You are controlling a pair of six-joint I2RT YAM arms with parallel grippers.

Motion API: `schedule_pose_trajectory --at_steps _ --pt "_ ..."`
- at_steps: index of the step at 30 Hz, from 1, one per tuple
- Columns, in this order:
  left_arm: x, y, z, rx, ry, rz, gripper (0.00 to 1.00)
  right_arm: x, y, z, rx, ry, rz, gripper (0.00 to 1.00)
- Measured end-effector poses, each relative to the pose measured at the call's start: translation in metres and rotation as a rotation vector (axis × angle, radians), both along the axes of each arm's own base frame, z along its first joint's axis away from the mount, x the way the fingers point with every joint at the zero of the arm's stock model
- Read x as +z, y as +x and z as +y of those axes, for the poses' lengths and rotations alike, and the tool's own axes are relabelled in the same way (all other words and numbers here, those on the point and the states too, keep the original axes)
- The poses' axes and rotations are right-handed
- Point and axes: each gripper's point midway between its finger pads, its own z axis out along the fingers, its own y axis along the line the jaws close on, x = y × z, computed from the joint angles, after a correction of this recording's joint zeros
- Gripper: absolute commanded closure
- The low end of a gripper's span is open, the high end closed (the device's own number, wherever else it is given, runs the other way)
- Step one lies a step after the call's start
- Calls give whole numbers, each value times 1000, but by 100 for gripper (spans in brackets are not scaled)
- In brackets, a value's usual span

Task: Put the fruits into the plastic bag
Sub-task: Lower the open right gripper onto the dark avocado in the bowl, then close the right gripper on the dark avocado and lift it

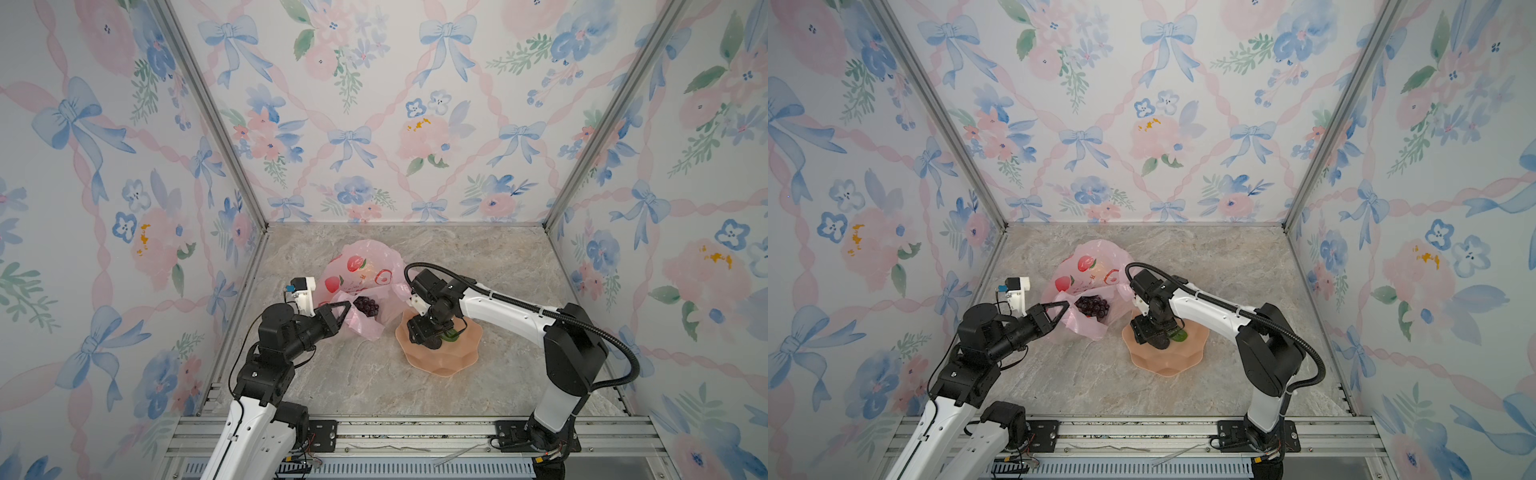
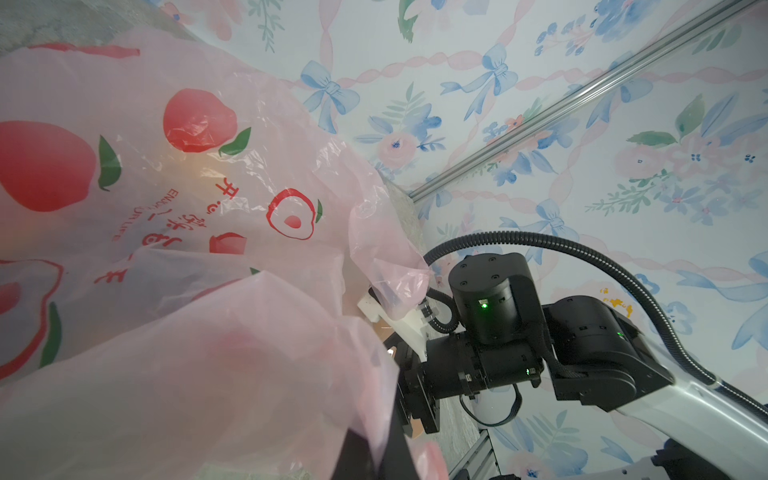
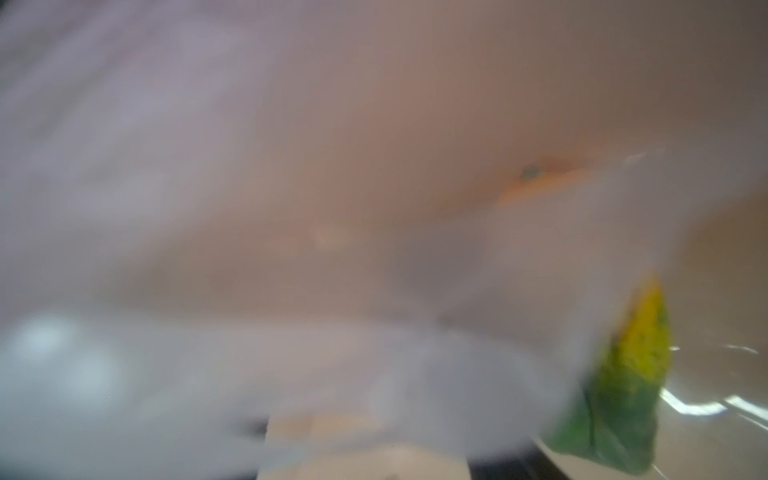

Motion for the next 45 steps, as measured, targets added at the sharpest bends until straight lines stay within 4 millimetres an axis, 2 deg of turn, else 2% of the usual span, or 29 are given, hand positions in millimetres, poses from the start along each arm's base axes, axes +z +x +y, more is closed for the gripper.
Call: schedule_pose_trajectory --at_steps 12,22,36,45 --pt "2 1 0 1 -1 -2 100 -4 8 -13 17 -76 -55 26" --pt "2 1 0 1 -1 -1 100 -20 -1 -24 31 -115 -27 27" --pt "1 2 0 1 -1 0 100 -36 -9 -17 58 -124 -4 30" --pt "1 3 0 1 -1 0 100 -46 -8 -16 55 -136 7 40"
